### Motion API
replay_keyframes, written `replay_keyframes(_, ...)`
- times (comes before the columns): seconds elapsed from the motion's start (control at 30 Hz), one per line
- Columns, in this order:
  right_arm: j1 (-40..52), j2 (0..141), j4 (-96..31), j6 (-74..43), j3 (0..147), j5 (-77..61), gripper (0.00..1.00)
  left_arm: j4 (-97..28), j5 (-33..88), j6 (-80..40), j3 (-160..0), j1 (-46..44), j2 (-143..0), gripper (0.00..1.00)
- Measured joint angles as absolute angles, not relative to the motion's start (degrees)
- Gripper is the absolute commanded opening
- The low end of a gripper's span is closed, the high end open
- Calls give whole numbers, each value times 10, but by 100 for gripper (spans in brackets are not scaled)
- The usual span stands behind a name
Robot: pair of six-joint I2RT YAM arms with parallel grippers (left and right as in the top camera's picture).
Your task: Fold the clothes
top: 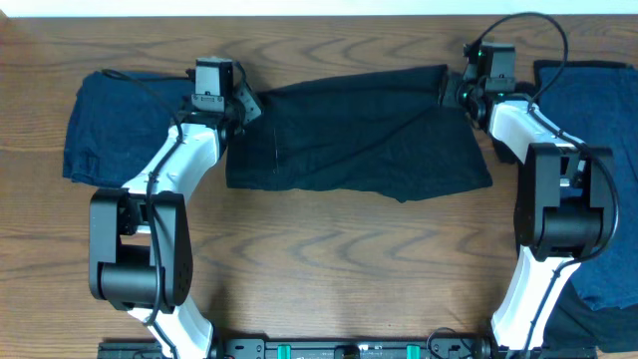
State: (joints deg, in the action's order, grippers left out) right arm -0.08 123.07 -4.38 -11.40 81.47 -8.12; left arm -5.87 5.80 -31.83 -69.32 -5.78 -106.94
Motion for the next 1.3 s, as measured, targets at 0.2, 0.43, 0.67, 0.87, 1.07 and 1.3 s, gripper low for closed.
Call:
replay_keyframes(0.2, -1, 1209, -44, -70, 844, -106, 66, -105, 58, -279, -694, -58, -1024, 58)
replay_keyframes(0.43, -1, 1189, -52, -57, 879, -126, 55, -208, 58, -264, -699, -58, -961, 6)
replay_keyframes(0.67, -1, 1185, -263, -50, 900, -160, 1, -288, 58, -256, -701, -80, -960, 6)
replay_keyframes(0.87, 0, 1185, -320, -49, 884, -161, 1, -289, 58, -256, -701, -131, -979, 6)
replay_keyframes(1.07, 6, 1185, -306, -49, 840, -161, 1, -245, 58, -256, -700, -165, -1040, 6)
replay_keyframes(1.3, 20, 1185, -271, -49, 788, -152, 1, -224, 58, -256, -700, -166, -1115, 6)
